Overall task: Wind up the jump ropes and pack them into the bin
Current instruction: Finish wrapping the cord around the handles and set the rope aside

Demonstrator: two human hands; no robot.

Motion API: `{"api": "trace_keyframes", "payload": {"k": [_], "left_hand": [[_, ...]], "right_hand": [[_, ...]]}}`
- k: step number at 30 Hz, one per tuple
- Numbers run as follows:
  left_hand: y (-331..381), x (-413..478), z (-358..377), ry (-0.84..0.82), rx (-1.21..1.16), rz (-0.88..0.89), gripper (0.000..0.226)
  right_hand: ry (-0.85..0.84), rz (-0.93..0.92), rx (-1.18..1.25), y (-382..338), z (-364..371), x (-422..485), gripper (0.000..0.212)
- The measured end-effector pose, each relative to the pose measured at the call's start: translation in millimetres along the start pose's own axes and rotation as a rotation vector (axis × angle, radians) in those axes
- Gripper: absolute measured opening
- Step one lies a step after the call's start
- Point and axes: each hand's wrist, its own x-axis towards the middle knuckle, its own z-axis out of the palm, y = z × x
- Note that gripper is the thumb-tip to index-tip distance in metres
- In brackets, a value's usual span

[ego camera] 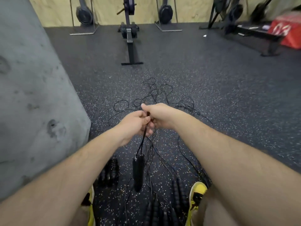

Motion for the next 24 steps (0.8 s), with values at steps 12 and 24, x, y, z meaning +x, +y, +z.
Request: {"api": "trace_keyframes", "payload": {"k": [12,24], "left_hand": [[5.5,7.7,-21.9,-0.023,-0.306,-0.017,0.037],[24.0,29.0,-40.3,0.179,-0.263,0.171,0.019]], "right_hand": [[0.07,-0.298,0.318,-19.7,-6.5,2.1,0.022],[-0.059,-0.274,-0.201,-9.7,15.7,-26.9,0.02]]}}
